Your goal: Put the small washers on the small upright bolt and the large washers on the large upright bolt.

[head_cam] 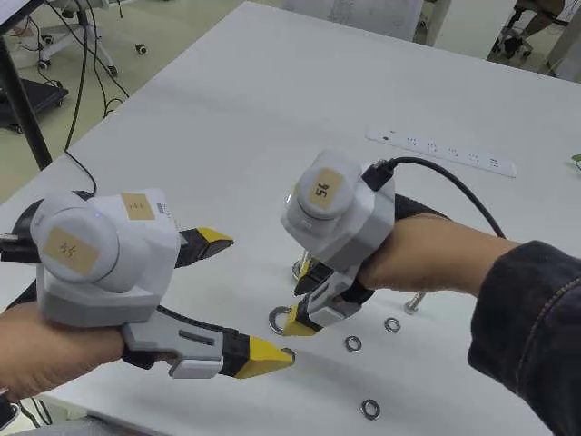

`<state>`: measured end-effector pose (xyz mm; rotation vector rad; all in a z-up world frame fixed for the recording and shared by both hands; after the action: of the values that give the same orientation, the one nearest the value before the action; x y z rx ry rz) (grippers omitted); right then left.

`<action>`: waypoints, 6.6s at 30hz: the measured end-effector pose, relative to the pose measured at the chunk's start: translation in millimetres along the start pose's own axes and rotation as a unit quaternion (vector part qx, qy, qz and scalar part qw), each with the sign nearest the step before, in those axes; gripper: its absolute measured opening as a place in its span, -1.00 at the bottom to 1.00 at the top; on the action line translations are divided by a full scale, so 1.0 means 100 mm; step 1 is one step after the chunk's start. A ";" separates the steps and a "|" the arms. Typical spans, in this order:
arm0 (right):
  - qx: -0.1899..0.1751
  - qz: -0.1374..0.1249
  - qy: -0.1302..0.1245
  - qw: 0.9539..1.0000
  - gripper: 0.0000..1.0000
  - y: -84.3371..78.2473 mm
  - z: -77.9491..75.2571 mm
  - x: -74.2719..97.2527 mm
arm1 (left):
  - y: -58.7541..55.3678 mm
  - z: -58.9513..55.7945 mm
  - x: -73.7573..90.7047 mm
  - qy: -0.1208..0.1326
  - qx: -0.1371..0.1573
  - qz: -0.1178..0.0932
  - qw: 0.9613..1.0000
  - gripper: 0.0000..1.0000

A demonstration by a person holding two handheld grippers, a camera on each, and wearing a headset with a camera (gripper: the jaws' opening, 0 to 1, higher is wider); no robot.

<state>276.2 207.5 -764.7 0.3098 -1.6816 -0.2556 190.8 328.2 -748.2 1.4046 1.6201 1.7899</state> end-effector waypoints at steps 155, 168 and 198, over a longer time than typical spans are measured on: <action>0.006 0.008 -0.071 0.997 -0.55 0.13 -0.63 0.60 | -0.03 0.00 -0.03 -0.007 0.007 0.009 1.000 0.70; 0.009 0.022 -0.055 0.998 -0.55 0.12 -0.64 0.47 | -0.03 0.00 -0.03 -0.004 0.009 0.009 1.000 0.70; 0.002 0.041 -0.037 0.998 -0.54 0.03 -0.58 0.18 | -0.04 0.00 -0.03 -0.004 0.011 0.009 1.000 0.70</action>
<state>331.7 205.1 -739.5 0.2348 -1.7628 -0.2048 190.2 326.8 -753.2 1.4378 1.6321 1.7803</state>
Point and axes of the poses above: the centre of the closed fingertips' face, and the gripper's own axes: x roughly backward along the fingers, z roughly to its left, y roughly out of its top, the point moved 10 cm from there along x, roughly backward along the fingers, and after that the axes turned 11 degrees about -y, right-handed, at the moved point
